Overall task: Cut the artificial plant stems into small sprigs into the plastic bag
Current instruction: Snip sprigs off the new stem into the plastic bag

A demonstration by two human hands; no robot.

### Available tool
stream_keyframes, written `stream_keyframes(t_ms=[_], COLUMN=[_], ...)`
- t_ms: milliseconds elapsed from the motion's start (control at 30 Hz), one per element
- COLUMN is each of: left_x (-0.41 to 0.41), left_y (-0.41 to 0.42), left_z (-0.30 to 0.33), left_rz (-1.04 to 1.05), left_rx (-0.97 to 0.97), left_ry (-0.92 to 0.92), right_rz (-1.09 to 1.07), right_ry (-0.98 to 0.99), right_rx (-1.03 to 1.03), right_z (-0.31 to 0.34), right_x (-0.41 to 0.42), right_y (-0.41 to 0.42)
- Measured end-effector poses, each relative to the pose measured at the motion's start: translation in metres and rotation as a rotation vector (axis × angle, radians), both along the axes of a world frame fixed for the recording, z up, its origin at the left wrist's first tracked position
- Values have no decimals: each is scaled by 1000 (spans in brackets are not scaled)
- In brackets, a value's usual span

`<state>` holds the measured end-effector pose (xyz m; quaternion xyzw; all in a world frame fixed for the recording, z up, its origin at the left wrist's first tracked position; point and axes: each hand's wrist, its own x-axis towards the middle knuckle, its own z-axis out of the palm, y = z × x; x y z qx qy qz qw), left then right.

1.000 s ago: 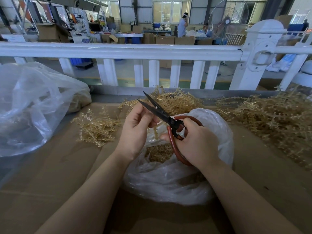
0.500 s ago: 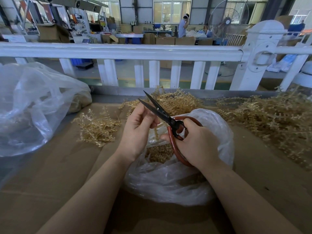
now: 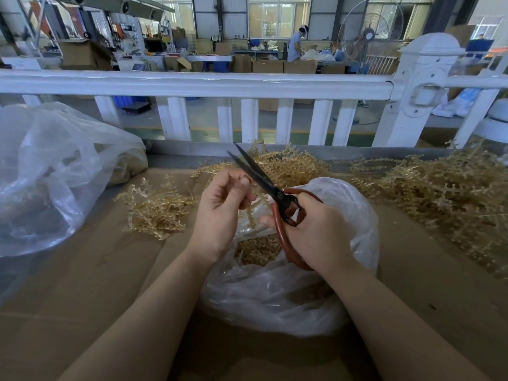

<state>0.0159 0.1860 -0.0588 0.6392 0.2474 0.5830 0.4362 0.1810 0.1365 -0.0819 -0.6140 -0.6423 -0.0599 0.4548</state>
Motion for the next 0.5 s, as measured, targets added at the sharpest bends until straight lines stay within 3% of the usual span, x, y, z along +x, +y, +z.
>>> stream_keyframes(t_ms=[167, 500], left_x=[0, 0], left_y=[3, 0], left_z=[0, 2], left_rz=[13, -9], left_rx=[-22, -65], left_ry=[3, 6], right_rz=[174, 236], right_ry=[463, 632], right_rx=[-150, -224], right_z=[12, 15], right_x=[-3, -1], right_y=[-3, 0])
